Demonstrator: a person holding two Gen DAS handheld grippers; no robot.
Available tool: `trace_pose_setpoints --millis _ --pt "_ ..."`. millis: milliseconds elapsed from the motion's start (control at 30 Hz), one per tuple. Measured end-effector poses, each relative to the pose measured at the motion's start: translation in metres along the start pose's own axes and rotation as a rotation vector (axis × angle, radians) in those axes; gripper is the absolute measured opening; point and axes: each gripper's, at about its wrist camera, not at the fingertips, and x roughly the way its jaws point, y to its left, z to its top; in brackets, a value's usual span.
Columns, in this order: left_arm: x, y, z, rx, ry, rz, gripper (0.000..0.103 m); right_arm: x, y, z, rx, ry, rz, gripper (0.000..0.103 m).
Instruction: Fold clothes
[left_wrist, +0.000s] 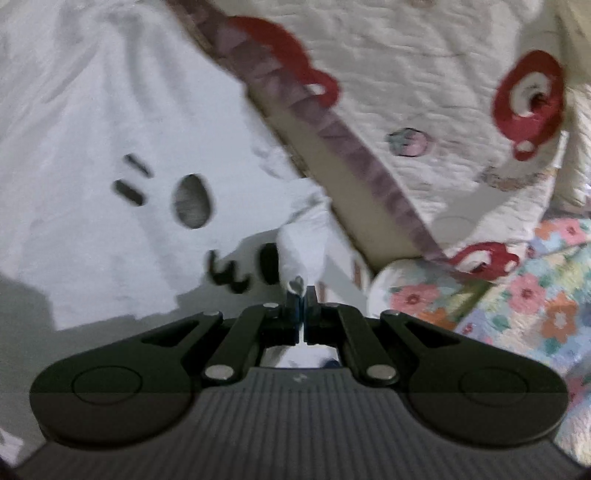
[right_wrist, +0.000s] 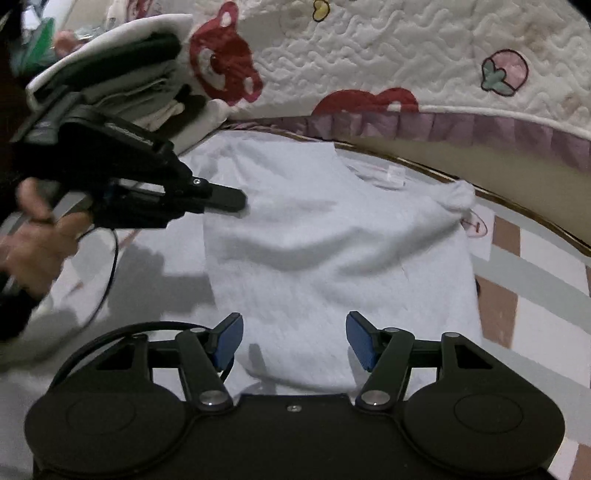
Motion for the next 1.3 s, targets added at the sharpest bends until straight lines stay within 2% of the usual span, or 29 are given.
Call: trace_pose_setpoints --millis 33,167,233,300,333,367,400,467,567,600,667,733,800,833,933,1000,1100,1133,1233,1300 --pt "-0.002 -0.005 -0.001 0.011 -0.002 -0.01 0.001 0.005 0.01 0.005 0.012 -0.005 -0.043 0.069" --pt "-0.003 -0.023 -0.003 0.074 -0.016 -0.017 0.001 0.025 0.047 0.02 -0.083 -0.027 -0.102 0.069" --pt "-0.002 -0.033 -0.003 0.103 -0.022 -0.034 0.001 0.037 0.053 0.022 -0.112 -0.008 -0.191 0.069" --pt "0.0 -0.042 -0.003 0.126 -0.018 -0.06 0.001 0.039 0.04 0.022 -0.07 -0.04 -0.232 0.068" --pt "0.001 -0.047 -0.002 0.153 -0.019 -0.079 0.001 0.035 0.028 0.022 -0.037 -0.058 -0.24 0.057" --pt "0.001 -0.057 -0.004 0.221 -0.028 -0.111 0.001 0.031 0.016 0.022 -0.003 -0.076 -0.248 0.043" --pt "0.0 -0.067 -0.007 0.318 -0.028 -0.14 0.002 0.024 0.0 0.023 0.034 -0.093 -0.255 0.007" --pt "-0.004 -0.089 -0.015 0.48 -0.032 -0.136 0.002 0.009 -0.033 0.025 0.109 -0.128 -0.268 0.004" --pt "-0.005 -0.101 -0.019 0.586 -0.04 -0.114 0.004 -0.013 -0.082 0.029 0.222 -0.179 -0.288 0.004" --pt "-0.002 -0.099 -0.016 0.589 -0.03 -0.09 0.004 -0.02 -0.099 0.03 0.26 -0.197 -0.294 0.004" --pt "0.005 -0.09 -0.009 0.599 -0.008 0.01 0.004 -0.035 -0.132 0.033 0.336 -0.231 -0.307 0.004" --pt "0.009 -0.075 0.0 0.647 0.004 0.161 0.004 -0.042 -0.176 0.033 0.472 -0.237 -0.281 0.004" --pt "0.004 -0.057 0.006 0.739 0.012 0.297 0.004 -0.049 -0.209 0.035 0.523 -0.245 -0.308 0.004" --pt "0.0 -0.046 0.008 0.752 0.016 0.338 0.004 -0.053 -0.226 0.035 0.548 -0.249 -0.322 0.004" --pt "-0.018 -0.007 0.023 0.67 0.034 0.416 0.004 -0.05 -0.256 0.029 0.551 -0.22 -0.401 0.004" --pt "-0.031 0.013 0.032 0.63 0.017 0.464 0.004 -0.043 -0.275 0.018 0.62 -0.196 -0.435 0.004" --pt "-0.039 0.033 0.039 0.601 0.038 0.613 0.004 -0.031 -0.286 -0.001 0.675 -0.171 -0.461 0.004" --pt "-0.043 0.039 0.042 0.573 0.035 0.632 0.004 -0.029 -0.288 -0.006 0.68 -0.16 -0.468 0.004" --pt "-0.055 0.053 0.051 0.449 0.019 0.593 0.004 -0.021 -0.294 -0.016 0.705 -0.153 -0.496 0.004" --pt "-0.06 0.048 0.048 0.482 0.004 0.632 0.004 -0.028 -0.296 -0.021 0.748 -0.192 -0.495 0.004"
